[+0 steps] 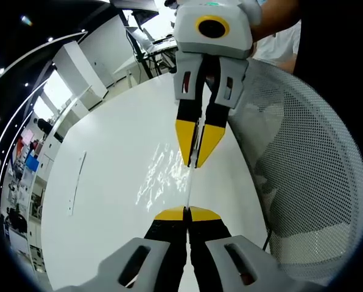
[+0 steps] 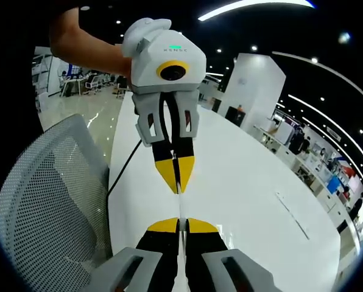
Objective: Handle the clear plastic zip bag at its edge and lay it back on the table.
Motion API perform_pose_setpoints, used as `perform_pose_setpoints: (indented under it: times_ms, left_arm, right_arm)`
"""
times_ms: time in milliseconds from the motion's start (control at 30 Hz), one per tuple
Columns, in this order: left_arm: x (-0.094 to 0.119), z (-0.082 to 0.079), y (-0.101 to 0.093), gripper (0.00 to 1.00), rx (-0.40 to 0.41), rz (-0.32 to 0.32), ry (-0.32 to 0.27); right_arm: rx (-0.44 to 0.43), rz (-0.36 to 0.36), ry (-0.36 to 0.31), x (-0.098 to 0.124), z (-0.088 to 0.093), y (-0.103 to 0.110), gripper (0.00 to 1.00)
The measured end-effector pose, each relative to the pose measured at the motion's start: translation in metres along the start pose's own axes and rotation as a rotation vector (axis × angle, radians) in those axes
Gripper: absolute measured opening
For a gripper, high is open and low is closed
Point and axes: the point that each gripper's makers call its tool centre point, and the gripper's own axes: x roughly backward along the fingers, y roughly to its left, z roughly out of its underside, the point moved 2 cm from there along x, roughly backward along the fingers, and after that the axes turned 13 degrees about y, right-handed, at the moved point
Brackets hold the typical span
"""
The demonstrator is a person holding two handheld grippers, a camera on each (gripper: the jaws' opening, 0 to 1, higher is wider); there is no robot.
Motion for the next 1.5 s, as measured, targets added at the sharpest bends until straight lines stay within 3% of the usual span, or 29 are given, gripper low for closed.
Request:
perform_pose_setpoints:
  times_ms: [1500]
  left_arm:
    - [0.0011,-0.0023,-0.001,0.0,0.003,0.001,-0.003]
  right_arm:
    - [-0.011,0.012,0.005,0.0035,0.0045,-0.0007,0.0]
